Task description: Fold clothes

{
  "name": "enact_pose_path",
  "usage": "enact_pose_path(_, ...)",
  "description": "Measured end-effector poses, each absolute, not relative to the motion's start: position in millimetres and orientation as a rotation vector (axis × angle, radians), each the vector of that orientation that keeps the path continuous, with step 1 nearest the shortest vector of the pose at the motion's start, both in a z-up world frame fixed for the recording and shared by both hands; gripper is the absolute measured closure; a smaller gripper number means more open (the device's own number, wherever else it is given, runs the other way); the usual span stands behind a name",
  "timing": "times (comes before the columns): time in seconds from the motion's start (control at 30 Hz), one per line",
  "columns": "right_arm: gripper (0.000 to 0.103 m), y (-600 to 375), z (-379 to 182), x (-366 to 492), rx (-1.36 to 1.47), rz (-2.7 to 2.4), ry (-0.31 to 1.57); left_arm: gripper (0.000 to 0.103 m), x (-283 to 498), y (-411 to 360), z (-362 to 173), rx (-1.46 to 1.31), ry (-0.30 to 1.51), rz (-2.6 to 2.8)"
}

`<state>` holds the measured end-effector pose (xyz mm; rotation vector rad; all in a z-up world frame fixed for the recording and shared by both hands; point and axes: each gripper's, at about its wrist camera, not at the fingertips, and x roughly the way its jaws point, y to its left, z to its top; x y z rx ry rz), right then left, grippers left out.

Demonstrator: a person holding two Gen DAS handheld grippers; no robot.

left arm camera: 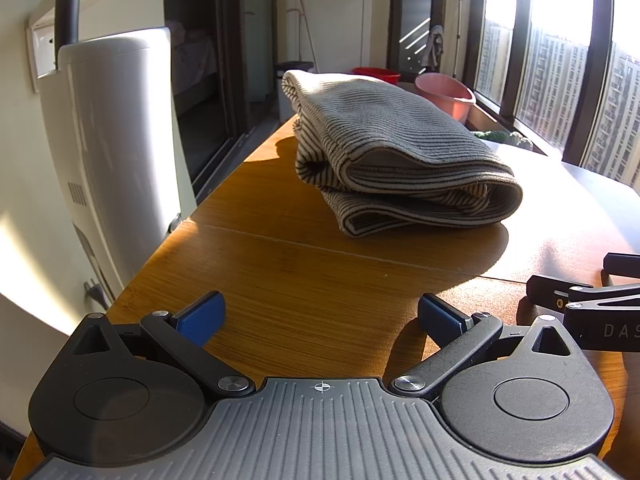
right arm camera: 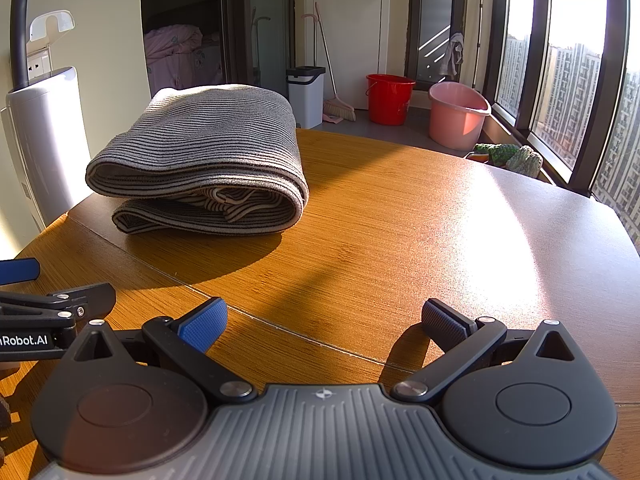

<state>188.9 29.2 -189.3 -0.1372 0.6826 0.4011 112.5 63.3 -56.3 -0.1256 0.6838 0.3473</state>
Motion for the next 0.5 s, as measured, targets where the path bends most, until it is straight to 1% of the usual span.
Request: enact_pose_path(0.5, 0.000, 29.2, -189.3, 188.9, -0.137, 0.401, 0.683, 0.000, 111.0, 63.4, -55.8, -0.120, 0.686, 0.349)
